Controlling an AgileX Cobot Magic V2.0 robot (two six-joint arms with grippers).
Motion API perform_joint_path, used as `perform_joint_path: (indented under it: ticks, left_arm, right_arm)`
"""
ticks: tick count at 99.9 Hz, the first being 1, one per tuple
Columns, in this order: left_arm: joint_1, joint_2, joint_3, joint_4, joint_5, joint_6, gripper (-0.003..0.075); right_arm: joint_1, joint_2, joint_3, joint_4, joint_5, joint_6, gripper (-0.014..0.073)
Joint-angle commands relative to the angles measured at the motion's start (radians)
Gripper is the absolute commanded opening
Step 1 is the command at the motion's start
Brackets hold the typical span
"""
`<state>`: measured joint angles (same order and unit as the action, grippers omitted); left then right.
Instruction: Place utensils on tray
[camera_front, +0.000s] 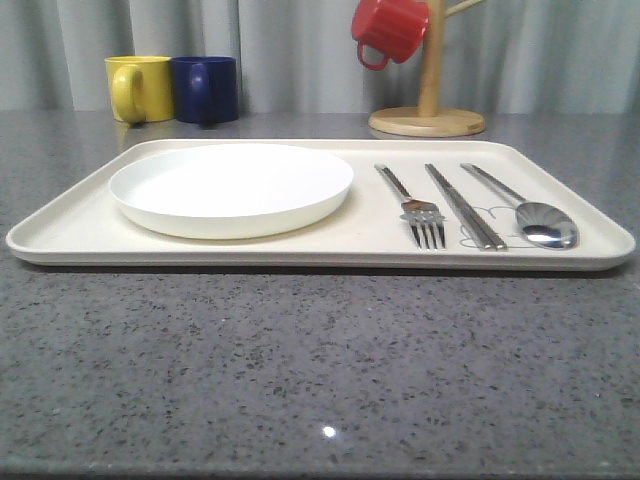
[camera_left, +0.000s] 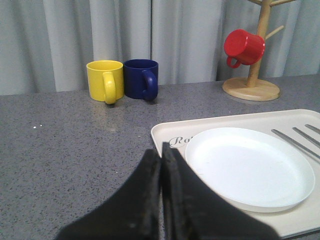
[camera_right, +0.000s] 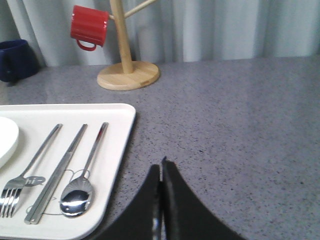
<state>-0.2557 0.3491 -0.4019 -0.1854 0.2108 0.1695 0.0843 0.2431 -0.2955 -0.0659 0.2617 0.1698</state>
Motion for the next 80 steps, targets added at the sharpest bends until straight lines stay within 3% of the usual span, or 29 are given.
perform_joint_path:
  ticks: [1, 32, 80]
  left_arm:
    - [-0.004, 0.007, -0.029, -0.004, -0.082, -0.003, -0.0018]
    - [-0.004, 0.007, -0.029, -0.004, -0.082, -0.003, -0.0018]
    - [-0.004, 0.007, -0.029, -0.004, -0.082, -0.003, -0.0018]
  right_arm:
    - [-0.004, -0.049, 0.041, 0.090, -0.171, -0.107, -0.0068]
    - [-0.004, -0.281, 0.243, 0.097, -0.231, -0.130, -0.0068]
    - [-0.005, -0.275, 0.305, 0.083, -0.285, -0.129, -0.0068]
